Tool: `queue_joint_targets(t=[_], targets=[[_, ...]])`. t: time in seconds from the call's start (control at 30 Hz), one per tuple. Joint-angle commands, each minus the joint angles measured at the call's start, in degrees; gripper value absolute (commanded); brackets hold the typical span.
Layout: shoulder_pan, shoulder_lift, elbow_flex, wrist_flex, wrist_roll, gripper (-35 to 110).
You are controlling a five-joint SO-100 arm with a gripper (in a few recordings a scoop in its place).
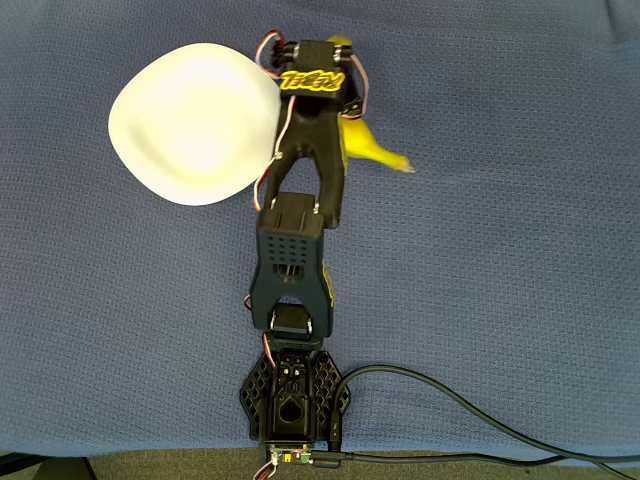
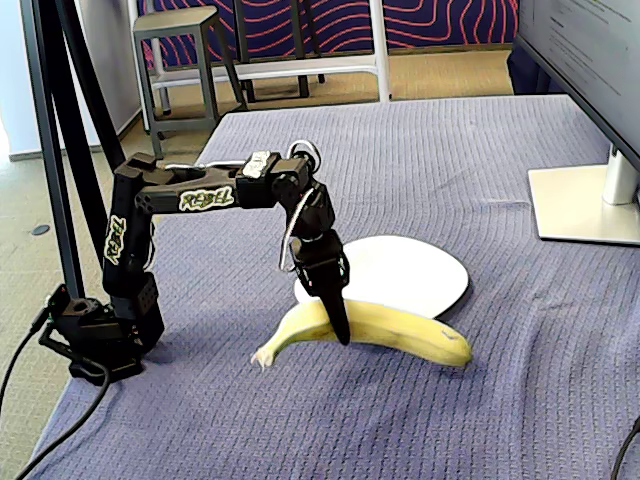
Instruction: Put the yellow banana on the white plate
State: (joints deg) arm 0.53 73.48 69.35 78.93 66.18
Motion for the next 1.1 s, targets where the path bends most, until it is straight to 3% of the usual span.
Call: queue_joint_targets(t=[0.0,0.6,1.07], targets=[[-2.5,11.9,4.1,-1.9,-0.4,0],[-12.3,22.6,7.8,-0.4,-2.5,0],[-23.1,29.9,21.9,-4.9,-6.4,0]])
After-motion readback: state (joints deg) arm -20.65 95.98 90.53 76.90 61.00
